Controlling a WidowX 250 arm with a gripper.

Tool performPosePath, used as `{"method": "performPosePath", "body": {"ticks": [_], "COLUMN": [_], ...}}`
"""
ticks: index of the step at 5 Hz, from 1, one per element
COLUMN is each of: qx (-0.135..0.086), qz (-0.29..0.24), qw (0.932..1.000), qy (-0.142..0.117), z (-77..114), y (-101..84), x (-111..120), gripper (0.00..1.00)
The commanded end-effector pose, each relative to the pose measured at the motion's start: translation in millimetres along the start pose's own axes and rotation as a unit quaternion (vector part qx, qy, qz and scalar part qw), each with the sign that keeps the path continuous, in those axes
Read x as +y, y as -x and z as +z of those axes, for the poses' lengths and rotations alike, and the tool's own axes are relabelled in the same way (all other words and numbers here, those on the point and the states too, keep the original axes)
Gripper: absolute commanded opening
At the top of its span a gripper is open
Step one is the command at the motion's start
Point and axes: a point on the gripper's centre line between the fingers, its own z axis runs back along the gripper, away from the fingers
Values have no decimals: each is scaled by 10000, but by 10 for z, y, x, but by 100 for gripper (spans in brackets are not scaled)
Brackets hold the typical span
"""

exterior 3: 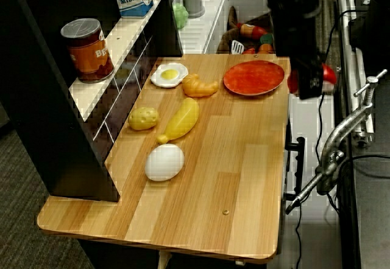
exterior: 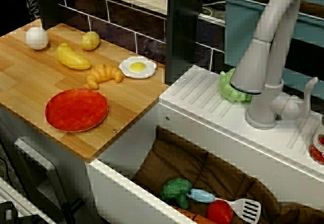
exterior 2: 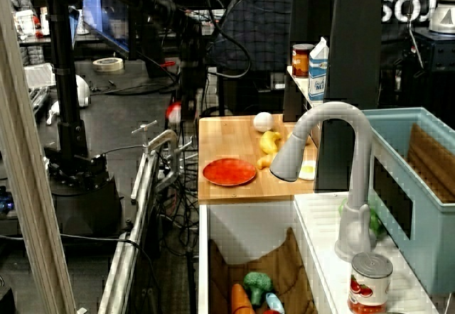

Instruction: Put sushi on plate

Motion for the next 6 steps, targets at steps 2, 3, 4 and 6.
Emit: {"method": "performPosePath", "body": {"ticks": [2,3,4,6], "qx": [193,334,304,309], "qz": [337,435,445,587], "qw": [9963,9952,9955,9954], "qy": [-769,-808,-782,-688], "z": [-112,-60,-52,-126], "y": [-64,-186,-247,-405], "x": [-870,-971,-965,-808], "gripper": [0,0,0,0]}}
